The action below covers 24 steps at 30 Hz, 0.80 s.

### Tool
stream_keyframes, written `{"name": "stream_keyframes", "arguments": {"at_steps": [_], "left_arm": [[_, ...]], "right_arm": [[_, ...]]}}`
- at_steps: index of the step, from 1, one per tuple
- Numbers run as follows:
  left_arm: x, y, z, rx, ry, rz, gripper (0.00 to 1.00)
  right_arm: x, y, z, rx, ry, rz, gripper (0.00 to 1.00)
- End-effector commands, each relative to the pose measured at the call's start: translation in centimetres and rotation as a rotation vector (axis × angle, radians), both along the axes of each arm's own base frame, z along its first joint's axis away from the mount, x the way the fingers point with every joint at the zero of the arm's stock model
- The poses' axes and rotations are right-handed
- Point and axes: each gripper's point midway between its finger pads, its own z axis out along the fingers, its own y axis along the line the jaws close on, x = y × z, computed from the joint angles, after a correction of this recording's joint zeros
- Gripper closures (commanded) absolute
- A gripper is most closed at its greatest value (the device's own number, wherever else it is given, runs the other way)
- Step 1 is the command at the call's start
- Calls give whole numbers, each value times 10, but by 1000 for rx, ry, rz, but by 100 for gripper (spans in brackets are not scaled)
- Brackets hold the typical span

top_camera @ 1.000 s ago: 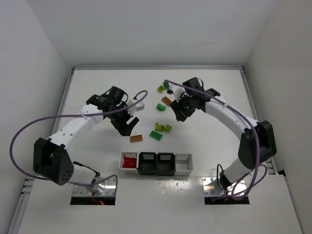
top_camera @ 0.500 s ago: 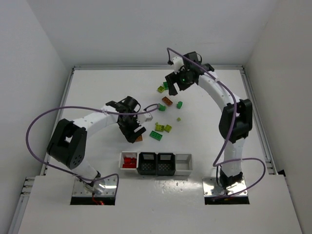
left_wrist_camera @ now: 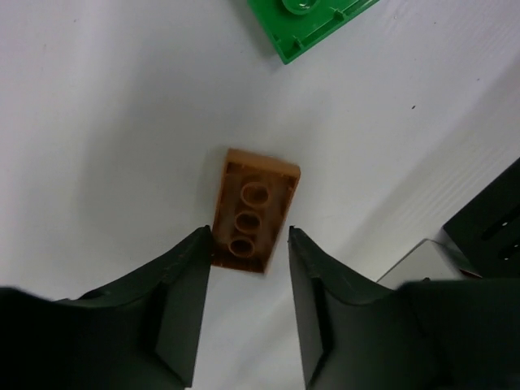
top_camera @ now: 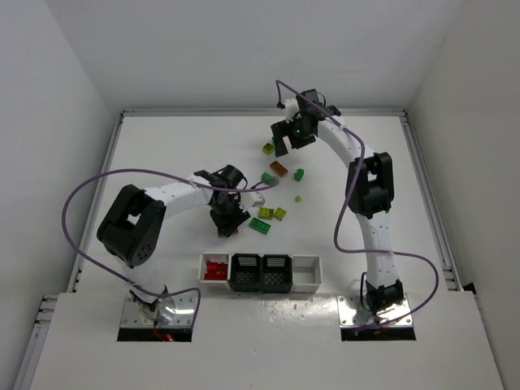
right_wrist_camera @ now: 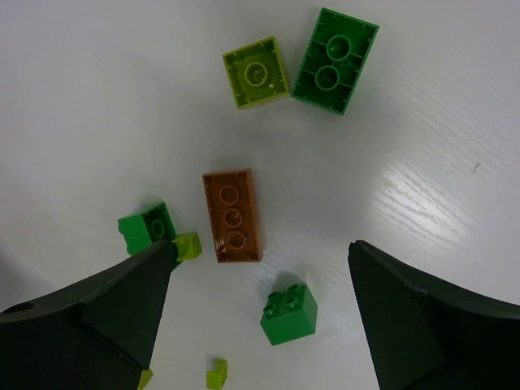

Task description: Sort the legos into containers by color

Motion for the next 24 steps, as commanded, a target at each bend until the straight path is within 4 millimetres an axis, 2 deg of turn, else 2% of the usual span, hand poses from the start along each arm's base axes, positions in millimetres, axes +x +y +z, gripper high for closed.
{"name": "stream_keyframes", "arguments": {"at_steps": [1, 5, 7, 9, 10, 11, 13, 16, 20, 22, 23, 24], "left_arm": [[8, -13, 2, -28, -11, -8, 53], [8, -13, -5, -22, 2, 1, 56], [8, -11, -10, -10, 4, 3, 56], [8, -9, -13, 3, 8, 14, 56], [10, -11, -13, -3, -1, 14, 56], [9, -10, -16, 2, 7, 14, 56], [12, -10, -16, 5, -6, 17, 60], [20, -6, -13, -2, -16, 39, 71], [49, 0, 11, -66, -70, 113, 84], [61, 3, 25, -98, -104, 138, 87], [69, 11, 28, -102, -110, 178, 87], [73, 10, 38, -137, -116, 196, 91]], "right_arm": [[15, 12, 21, 71, -48, -8, 11], [7, 11, 8, 48, -19, 50, 11], [-5, 6, -10, 25, 29, 63, 11], [-6, 5, -5, 24, 4, 75, 11], [-14, 3, -17, 11, 32, 84, 11], [-13, 1, -14, 4, 20, 79, 11], [-17, -3, -17, -19, 16, 97, 11], [-21, -6, -20, -33, 19, 119, 13], [-23, -2, -23, -40, 10, 143, 16], [-24, -1, -22, -32, 12, 148, 17], [-24, -1, -22, -32, 12, 148, 17], [-24, 4, -27, -33, 13, 157, 18]]}}
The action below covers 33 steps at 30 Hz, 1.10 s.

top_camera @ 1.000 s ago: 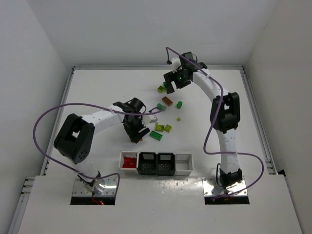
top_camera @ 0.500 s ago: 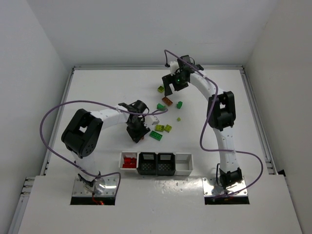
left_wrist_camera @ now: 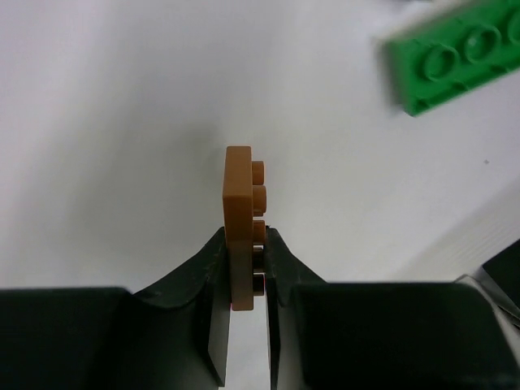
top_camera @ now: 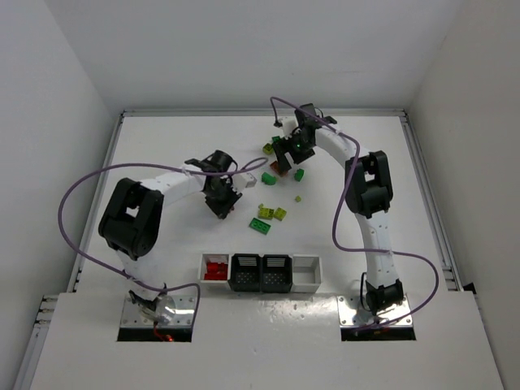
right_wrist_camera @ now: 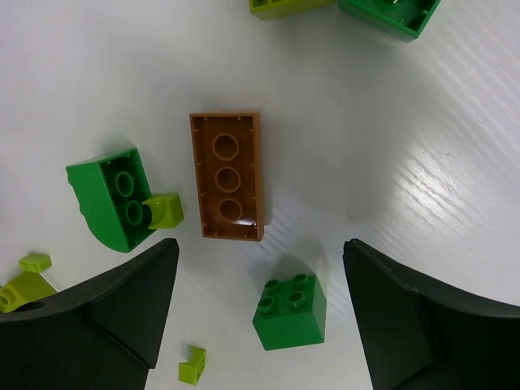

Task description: Sort the legos into containers by color

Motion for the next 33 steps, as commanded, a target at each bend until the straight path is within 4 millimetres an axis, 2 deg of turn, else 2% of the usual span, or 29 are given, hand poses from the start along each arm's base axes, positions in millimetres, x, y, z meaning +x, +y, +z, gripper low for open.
{"name": "stream_keyframes", "arguments": {"at_steps": [1, 3, 5, 6, 7, 10, 22, 25, 29, 30, 32, 33], "left_arm": [[34, 0, 46, -116, -109, 73, 91], [43, 7, 54, -143, -112, 113, 92], [44, 13, 57, -148, -97, 140, 92], [47, 19, 58, -147, -98, 157, 92], [51, 19, 64, -162, -114, 162, 92], [53, 32, 64, -157, -108, 196, 92], [62, 39, 71, -186, -118, 223, 92], [60, 43, 68, -183, -111, 233, 92], [59, 48, 64, -179, -102, 244, 92], [59, 48, 69, -183, -113, 243, 92], [56, 47, 74, -195, -123, 239, 92], [57, 47, 78, -197, -138, 230, 92]], "right_arm": [[9, 11, 27, 26, -87, 38, 18], [14, 13, 19, 25, -83, 38, 19], [19, 15, 17, 26, -85, 38, 21], [16, 19, 9, 20, -65, 47, 21], [16, 19, 9, 20, -65, 47, 22], [20, 20, 10, 23, -75, 47, 22], [23, 36, -10, -67, -113, 46, 22], [21, 36, -19, -91, -110, 46, 32], [22, 34, -29, -109, -95, 30, 57], [19, 31, -37, -124, -81, 27, 61], [15, 29, -39, -128, -71, 28, 70], [9, 27, -42, -131, -51, 20, 81]]}}
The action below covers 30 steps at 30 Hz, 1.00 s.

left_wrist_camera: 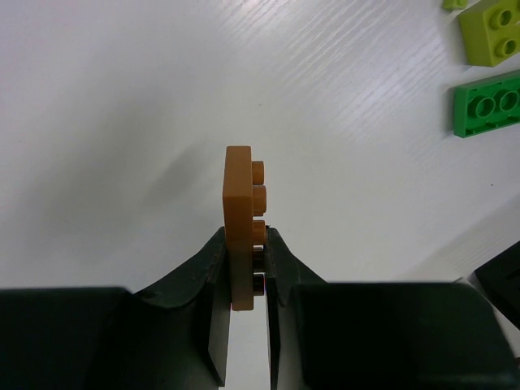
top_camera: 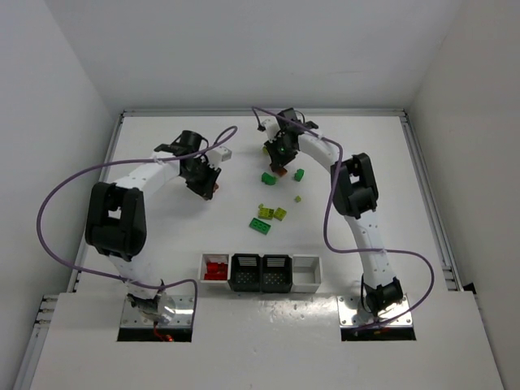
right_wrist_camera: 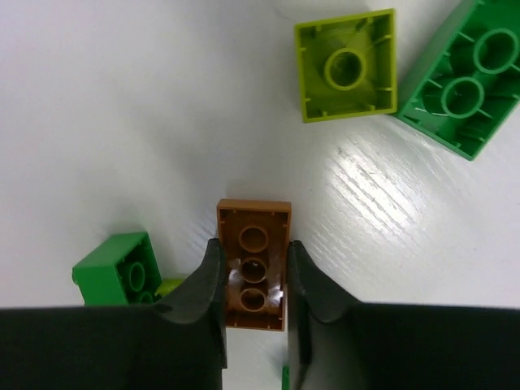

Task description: Sort the legos into containers by color

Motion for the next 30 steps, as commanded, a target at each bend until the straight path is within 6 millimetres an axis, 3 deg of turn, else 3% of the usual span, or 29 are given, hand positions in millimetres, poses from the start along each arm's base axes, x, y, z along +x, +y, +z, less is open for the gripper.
{"name": "stream_keyframes", "arguments": {"at_steps": [1, 3, 4, 6, 8, 9, 11, 12, 13, 16, 17, 19, 20, 21, 22, 23, 25, 28, 30], "left_arm": [[6, 0, 36, -49, -100, -1, 93], [4, -4, 50, -80, -136, -13, 93], [4, -3, 56, -95, -149, -10, 93], [3, -2, 69, -143, -168, 2, 94], [3, 3, 84, -192, -197, 35, 94], [1, -2, 91, -236, -197, 29, 94], [-2, -3, 104, -287, -215, 25, 94], [-6, -5, 104, -319, -200, 16, 94], [-8, -8, 109, -340, -202, 16, 94], [-13, -6, 131, -400, -241, 10, 94], [-18, -8, 132, -410, -241, 4, 94], [-24, -7, 134, -407, -266, -9, 94], [-24, -4, 137, -406, -277, -2, 94], [-25, -1, 136, -408, -272, 15, 94], [-30, 0, 136, -408, -268, 16, 94], [-33, 1, 135, -416, -250, 24, 94], [-38, 5, 139, -408, -262, 20, 94], [-47, 10, 139, -394, -276, 28, 94], [-51, 17, 140, -370, -298, 49, 94]], "right_arm": [[-9, -9, -8, -29, 28, -26, 87], [-15, -11, 4, -22, 27, -38, 98], [-14, -10, 33, 2, -15, -49, 98], [-21, -23, 56, 15, -24, -66, 99], [-28, -23, 88, 43, -64, -36, 100], [-32, -20, 124, 75, -116, -5, 100], [-56, -15, 144, 124, -99, 86, 100], [-68, -14, 172, 159, -139, 121, 100], [-78, -13, 183, 179, -150, 166, 100], [-137, 3, 193, 269, -69, 311, 100], [-171, 8, 197, 320, -15, 381, 100], [-211, 25, 199, 383, 38, 467, 100], [-239, 24, 195, 409, 87, 474, 100], [-246, 32, 196, 428, 56, 491, 100], [-271, 37, 177, 419, 96, 516, 100], [-277, 47, 191, 461, 35, 528, 100], [-305, 61, 185, 456, 65, 586, 100], [-321, 78, 183, 439, 65, 650, 100], [-321, 87, 183, 387, 2, 703, 100]]}}
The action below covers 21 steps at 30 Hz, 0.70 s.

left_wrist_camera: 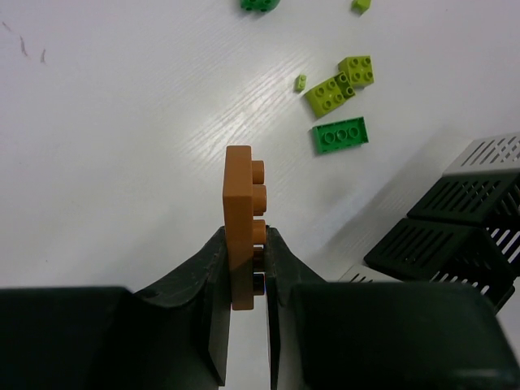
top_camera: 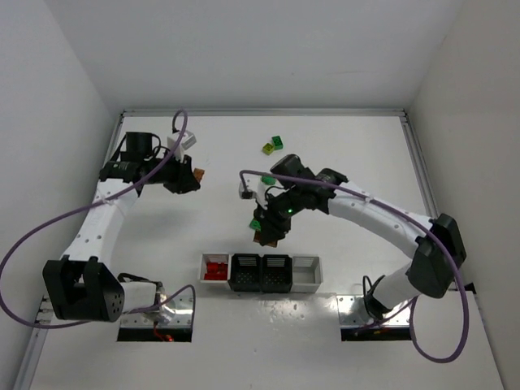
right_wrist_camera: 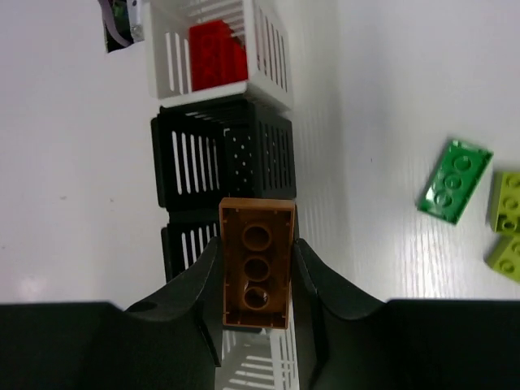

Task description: Sort the legos into containers by color

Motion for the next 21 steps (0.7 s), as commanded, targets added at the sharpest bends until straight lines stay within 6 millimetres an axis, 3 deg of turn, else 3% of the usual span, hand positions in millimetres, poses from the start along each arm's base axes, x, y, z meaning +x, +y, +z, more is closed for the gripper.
{"name": "stream_keyframes", "arguments": {"at_steps": [1, 7, 14, 21], "left_arm": [[-13, 7, 3, 2, -19, 24, 94], [-23, 12, 6, -3, -37, 66, 93], [-21, 14, 13, -3, -49, 75, 93], [-19, 14, 8, -3, -29, 75, 93]], "right_arm": [[-3, 36, 18, 66, -150, 94, 100], [-30, 62, 6, 31, -219, 210, 100], [-53, 70, -14, 39, -178, 217, 100], [-57, 76, -27, 5, -168, 242, 86]]}}
